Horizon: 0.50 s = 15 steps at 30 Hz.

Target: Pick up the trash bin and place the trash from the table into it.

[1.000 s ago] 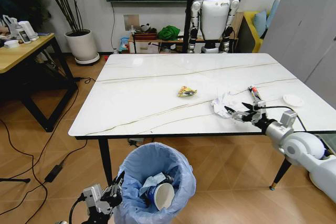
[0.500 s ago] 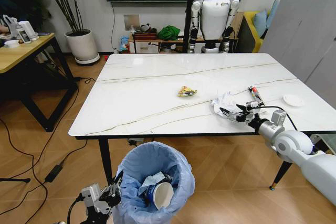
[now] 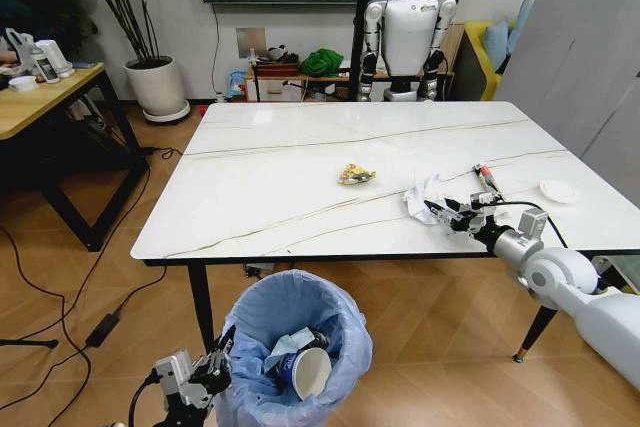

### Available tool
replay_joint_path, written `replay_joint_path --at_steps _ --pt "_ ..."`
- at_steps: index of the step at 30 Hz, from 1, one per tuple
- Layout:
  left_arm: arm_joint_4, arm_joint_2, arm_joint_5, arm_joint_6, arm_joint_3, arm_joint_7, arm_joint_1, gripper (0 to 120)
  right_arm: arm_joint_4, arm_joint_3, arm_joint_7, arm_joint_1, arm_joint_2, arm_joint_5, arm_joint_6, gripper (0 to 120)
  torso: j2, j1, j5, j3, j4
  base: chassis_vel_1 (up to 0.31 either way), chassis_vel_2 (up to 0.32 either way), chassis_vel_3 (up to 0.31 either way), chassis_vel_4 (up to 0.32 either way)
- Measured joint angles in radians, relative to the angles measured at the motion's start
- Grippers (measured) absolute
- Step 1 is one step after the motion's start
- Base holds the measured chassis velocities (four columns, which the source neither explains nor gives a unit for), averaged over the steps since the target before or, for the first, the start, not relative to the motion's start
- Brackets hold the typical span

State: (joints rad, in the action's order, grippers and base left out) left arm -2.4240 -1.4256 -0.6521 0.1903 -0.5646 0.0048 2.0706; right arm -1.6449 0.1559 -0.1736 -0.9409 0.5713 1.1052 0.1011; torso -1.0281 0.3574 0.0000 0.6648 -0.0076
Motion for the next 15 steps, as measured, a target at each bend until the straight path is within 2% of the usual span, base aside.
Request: replay_joint_path --at_steps 2,3,6,9,15 --pt "0.0 0.002 -0.001 0.0 0.001 0.0 -0.001 0 -0.006 0.007 -0.001 -0.005 -0.003 0.001 0.0 20 0.0 0.0 -0.0001 0.0 0.0 0.0 0.0 0.0 0.0" --pt "0.0 0.002 -0.001 0.0 0.001 0.0 -0.001 0 -0.006 0.007 -0.001 -0.005 -0.003 0.001 0.0 20 0.0 0.0 -0.0001 0.0 0.0 0.0 0.0 0.0 0.0" --pt "0.0 0.008 -0.006 0.0 0.001 0.0 -0.005 0 -0.008 0.012 -0.003 -0.009 -0.005 0.003 0.0 5 0.0 0.0 -0.0001 0.0 0.0 0.0 0.0 0.0 0.0" --pt "0.0 0.012 -0.015 0.001 -0.002 -0.001 -0.007 0 -0.008 0.013 -0.005 -0.01 -0.007 0.004 0.0 0 0.0 0.0 0.0 0.0 0.0 0.0 0.0 0.0 0.0" --pt "-0.001 0.013 -0.019 0.002 0.001 -0.003 -0.009 0 -0.004 0.007 -0.013 -0.006 -0.008 0.005 -0.003 0 0.0 0.0 0.0 0.0 0.0 0.0 0.0 0.0 0.0"
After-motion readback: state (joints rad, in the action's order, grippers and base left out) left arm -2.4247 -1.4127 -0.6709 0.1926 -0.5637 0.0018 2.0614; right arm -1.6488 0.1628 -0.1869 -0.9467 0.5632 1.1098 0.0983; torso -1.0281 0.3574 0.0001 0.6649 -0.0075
